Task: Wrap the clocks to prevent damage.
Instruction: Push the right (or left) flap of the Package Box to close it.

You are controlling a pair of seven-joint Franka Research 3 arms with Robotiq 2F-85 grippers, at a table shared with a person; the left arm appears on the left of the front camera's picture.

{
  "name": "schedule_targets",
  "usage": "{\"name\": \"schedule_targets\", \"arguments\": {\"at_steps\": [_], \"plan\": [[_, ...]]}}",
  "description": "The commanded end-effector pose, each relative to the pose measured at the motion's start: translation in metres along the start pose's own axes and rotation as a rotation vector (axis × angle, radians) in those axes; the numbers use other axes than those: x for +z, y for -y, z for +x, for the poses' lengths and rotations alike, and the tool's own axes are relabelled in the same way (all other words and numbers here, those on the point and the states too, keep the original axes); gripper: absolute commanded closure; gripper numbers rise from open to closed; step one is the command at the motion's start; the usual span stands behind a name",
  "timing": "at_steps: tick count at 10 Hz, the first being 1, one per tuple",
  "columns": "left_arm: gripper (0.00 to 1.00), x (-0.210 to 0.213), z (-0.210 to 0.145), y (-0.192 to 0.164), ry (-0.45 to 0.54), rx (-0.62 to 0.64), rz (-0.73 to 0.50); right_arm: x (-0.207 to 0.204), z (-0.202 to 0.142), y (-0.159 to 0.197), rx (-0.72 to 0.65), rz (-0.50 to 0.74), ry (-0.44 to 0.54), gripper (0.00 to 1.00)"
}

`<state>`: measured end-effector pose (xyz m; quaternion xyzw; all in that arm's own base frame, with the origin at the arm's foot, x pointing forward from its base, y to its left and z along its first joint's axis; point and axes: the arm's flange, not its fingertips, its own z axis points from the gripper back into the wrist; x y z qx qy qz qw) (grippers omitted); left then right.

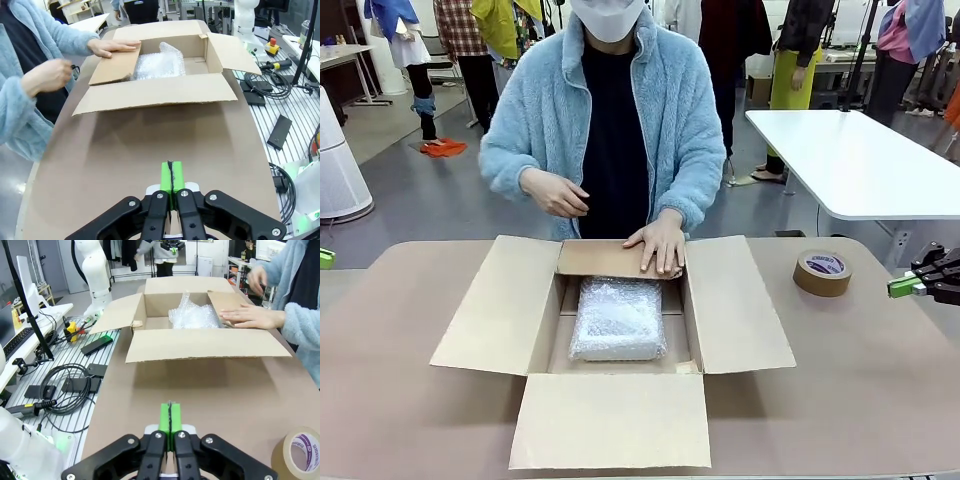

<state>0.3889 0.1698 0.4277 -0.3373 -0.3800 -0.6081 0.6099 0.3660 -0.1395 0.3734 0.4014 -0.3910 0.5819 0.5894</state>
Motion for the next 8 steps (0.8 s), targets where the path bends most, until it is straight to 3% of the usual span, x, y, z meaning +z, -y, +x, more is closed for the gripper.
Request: {"name": "schedule_targets", "arguments": {"at_steps": [1, 8], "plan": [[1.00, 0.0004, -0.0006, 0.0006, 0.000, 0.002, 0.010, -0.0004, -0.0015, 0.0002, 0.000, 0.001, 0.007, 0.99], [1.00, 0.0004, -0.0006, 0.0006, 0.000, 0.002, 0.010, -0.0004, -0.0015, 0.0002, 0.000, 0.001, 0.007, 0.99]]}}
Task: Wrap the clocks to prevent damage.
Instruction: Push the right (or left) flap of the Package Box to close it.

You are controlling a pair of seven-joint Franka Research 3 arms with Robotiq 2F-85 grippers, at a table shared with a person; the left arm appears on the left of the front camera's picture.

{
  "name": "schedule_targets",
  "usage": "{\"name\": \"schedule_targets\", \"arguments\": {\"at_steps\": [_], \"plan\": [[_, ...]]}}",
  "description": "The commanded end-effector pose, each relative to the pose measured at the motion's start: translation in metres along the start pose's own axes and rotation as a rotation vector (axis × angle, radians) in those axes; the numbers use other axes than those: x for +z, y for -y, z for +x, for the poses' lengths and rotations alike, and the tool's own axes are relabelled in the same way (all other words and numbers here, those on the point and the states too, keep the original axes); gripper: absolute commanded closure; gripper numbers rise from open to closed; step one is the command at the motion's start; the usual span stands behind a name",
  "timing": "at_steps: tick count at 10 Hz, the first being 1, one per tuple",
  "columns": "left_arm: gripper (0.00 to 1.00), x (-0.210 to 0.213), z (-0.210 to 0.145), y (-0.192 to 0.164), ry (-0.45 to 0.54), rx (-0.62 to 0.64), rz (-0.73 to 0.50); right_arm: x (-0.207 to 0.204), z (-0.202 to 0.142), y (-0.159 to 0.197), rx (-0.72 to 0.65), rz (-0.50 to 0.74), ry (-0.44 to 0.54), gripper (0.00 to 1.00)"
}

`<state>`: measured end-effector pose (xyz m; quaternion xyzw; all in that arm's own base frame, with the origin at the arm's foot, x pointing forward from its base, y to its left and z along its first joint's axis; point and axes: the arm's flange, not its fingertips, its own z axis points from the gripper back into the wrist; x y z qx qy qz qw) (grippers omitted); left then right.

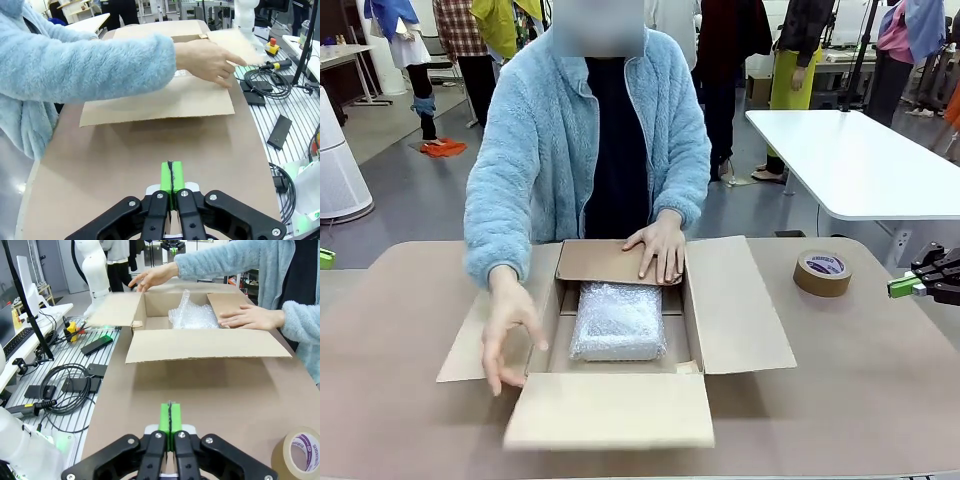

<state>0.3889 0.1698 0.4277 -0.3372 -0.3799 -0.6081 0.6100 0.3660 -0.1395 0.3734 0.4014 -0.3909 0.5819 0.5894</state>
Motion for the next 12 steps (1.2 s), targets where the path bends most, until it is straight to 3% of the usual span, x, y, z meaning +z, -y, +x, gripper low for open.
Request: {"name": "schedule_targets", "arguments": {"at_steps": [1, 12], "plan": [[1.00, 0.0003, -0.0006, 0.0006, 0.000, 0.002, 0.010, -0.0004, -0.0015, 0.0002, 0.000, 0.001, 0.007, 0.99], [1.00, 0.0003, -0.0006, 0.0006, 0.000, 0.002, 0.010, -0.0004, -0.0015, 0.0002, 0.000, 0.001, 0.007, 0.99]]}}
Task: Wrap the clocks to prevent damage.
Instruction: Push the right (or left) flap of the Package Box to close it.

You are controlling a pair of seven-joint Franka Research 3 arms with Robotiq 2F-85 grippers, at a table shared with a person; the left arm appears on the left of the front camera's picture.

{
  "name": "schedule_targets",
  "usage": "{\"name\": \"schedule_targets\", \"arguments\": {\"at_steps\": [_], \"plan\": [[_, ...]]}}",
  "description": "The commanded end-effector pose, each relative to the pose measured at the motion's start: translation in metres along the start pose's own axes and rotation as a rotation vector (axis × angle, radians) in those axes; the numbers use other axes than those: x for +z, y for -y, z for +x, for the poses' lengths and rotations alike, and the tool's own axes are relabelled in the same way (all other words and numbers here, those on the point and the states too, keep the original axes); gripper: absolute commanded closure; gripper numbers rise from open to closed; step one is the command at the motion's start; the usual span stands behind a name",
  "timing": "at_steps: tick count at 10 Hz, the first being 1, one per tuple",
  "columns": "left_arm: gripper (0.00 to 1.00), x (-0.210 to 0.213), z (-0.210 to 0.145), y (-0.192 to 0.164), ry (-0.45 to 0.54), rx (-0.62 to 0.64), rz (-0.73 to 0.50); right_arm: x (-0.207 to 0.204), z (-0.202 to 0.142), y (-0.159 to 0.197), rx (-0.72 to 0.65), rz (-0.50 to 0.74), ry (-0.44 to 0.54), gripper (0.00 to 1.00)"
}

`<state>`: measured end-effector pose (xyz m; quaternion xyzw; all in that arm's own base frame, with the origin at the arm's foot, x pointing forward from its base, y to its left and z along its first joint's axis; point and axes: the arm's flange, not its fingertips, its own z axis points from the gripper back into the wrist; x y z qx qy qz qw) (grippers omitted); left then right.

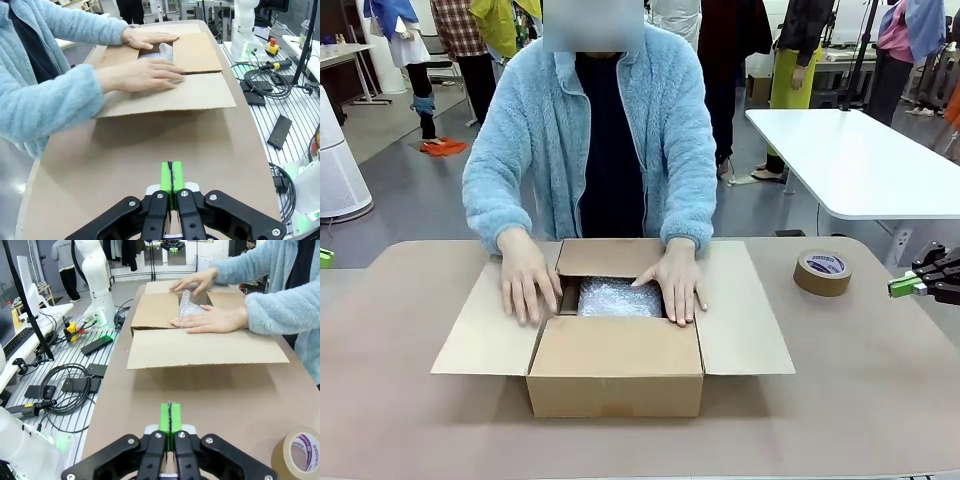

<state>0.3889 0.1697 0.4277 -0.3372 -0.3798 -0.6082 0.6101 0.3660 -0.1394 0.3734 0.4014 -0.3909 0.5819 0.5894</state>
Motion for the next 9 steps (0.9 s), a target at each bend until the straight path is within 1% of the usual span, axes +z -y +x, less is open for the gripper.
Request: {"name": "schedule_targets", "arguments": {"at_steps": [1, 6, 7, 9], "plan": [[1.00, 0.000, -0.001, 0.001, 0.001, 0.002, 0.010, 0.000, -0.002, 0.000, 0.000, 0.001, 0.007, 0.99], [1.00, 0.000, 0.000, 0.000, 0.000, 0.000, 0.000, 0.000, -0.002, 0.000, 0.000, 0.001, 0.007, 0.99], [1.00, -0.007, -0.002, -0.007, 0.019, -0.036, -0.024, 0.000, -0.002, 0.000, 0.000, 0.001, 0.007, 0.99], [1.00, -0.036, -0.012, -0.015, 0.071, -0.043, 0.008, 0.000, -0.002, 0.000, 0.000, 0.001, 0.007, 0.99]]}}
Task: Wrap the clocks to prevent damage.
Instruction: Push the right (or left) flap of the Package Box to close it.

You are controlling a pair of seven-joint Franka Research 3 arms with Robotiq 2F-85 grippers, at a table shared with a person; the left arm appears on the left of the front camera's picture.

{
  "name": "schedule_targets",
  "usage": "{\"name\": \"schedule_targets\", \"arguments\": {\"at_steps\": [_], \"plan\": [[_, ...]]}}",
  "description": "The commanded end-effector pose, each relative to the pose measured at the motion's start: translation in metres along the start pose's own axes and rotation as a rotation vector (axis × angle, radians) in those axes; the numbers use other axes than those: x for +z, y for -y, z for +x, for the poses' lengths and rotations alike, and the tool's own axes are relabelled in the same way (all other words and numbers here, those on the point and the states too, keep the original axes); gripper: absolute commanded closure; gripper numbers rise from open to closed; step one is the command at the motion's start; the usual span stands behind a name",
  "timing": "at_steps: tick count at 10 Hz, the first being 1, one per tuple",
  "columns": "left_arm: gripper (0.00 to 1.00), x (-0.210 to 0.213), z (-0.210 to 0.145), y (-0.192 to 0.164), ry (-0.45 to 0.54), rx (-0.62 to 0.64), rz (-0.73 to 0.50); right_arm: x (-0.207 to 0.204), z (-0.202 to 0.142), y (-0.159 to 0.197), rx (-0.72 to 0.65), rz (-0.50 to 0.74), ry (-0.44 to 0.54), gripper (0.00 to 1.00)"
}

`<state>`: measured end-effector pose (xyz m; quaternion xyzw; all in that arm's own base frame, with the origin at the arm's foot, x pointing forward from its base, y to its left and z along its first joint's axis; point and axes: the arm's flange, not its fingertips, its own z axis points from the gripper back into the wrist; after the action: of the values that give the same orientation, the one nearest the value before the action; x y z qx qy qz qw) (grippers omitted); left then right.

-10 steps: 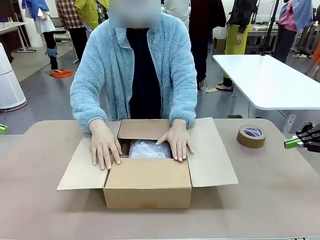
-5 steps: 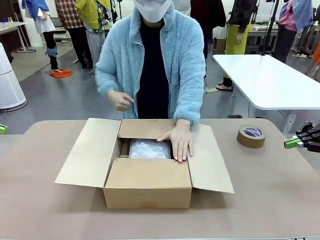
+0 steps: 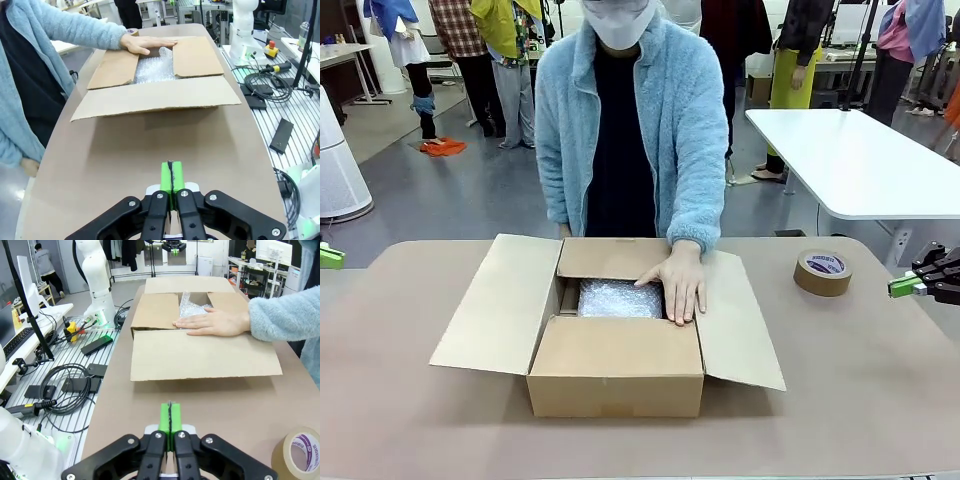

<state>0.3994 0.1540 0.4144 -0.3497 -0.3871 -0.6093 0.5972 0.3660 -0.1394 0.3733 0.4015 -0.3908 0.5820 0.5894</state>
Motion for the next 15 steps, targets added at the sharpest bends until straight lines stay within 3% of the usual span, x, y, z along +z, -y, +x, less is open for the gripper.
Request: {"name": "schedule_targets", "arguments": {"at_steps": [1, 3, 9, 15], "plan": [[1.00, -0.032, -0.011, -0.010, 0.054, -0.037, 0.022, 0.000, -0.002, 0.000, 0.000, 0.000, 0.007, 0.99], [1.00, -0.066, -0.015, -0.022, 0.088, -0.021, -0.006, 0.000, -0.002, 0.000, 0.000, 0.000, 0.007, 0.99], [1.00, -0.149, -0.037, -0.032, 0.054, -0.015, -0.069, 0.000, -0.002, 0.000, 0.000, 0.000, 0.007, 0.99], [1.00, -0.151, -0.040, -0.033, 0.051, 0.022, -0.097, 0.000, -0.002, 0.000, 0.000, 0.000, 0.007, 0.99]]}}
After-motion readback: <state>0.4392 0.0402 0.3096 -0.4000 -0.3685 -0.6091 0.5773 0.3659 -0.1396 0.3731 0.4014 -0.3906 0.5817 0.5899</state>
